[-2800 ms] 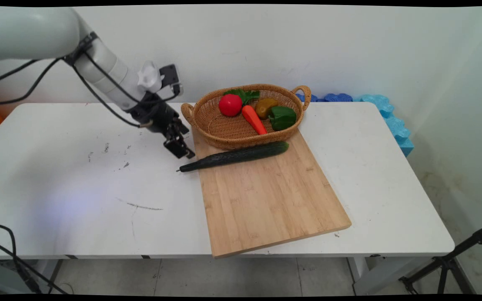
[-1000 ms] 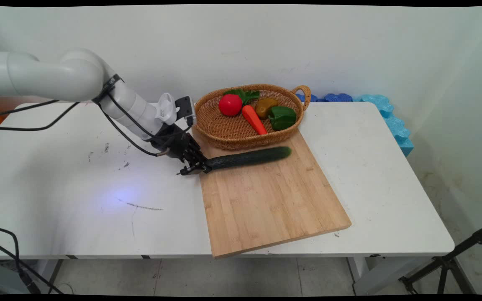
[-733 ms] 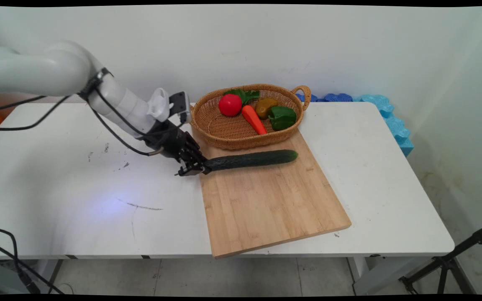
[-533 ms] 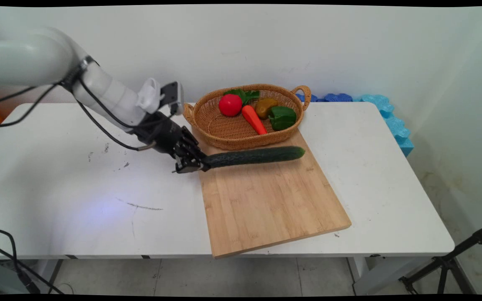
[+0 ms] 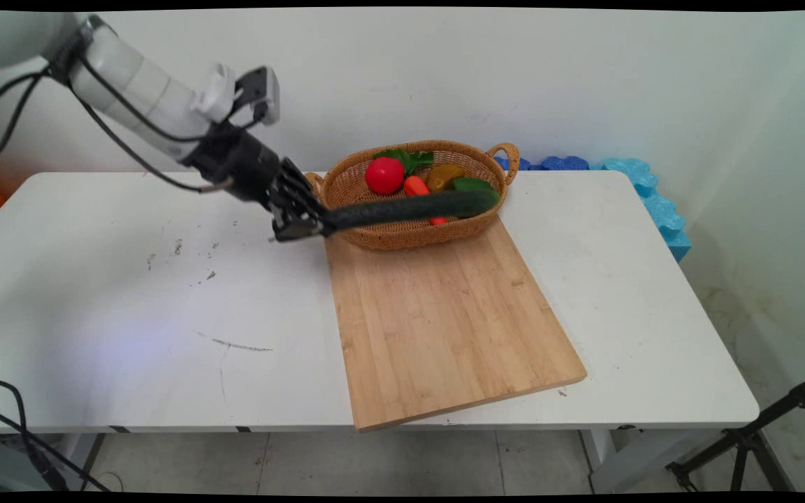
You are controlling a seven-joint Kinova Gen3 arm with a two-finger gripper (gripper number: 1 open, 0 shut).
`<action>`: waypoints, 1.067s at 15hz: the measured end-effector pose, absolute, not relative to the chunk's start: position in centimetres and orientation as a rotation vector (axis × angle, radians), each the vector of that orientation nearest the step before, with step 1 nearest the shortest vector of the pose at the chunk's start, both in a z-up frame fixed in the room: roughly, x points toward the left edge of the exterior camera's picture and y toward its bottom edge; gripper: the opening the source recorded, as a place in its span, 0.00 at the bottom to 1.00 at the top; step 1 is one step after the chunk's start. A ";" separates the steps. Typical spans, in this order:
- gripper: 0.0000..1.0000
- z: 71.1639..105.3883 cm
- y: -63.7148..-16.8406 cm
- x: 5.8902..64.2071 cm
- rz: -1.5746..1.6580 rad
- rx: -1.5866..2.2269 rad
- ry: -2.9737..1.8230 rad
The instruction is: Place the picked object in the vegetable basket
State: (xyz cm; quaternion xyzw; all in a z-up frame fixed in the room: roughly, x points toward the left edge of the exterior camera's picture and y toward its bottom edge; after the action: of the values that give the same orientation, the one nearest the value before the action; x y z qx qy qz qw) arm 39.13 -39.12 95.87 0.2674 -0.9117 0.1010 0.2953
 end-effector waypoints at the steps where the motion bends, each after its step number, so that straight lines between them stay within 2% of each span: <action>1: 0.00 96.5 -39.7 39.7 0.289 0.739 -2.432; 7: 0.00 97.4 -42.9 41.6 0.387 0.913 -2.449; 16: 0.00 94.4 -45.4 39.7 0.410 1.061 -2.458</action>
State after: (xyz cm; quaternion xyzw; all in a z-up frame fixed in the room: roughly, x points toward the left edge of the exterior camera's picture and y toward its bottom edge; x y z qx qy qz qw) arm 39.66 -45.41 94.42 0.3825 -0.8863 0.1478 0.2151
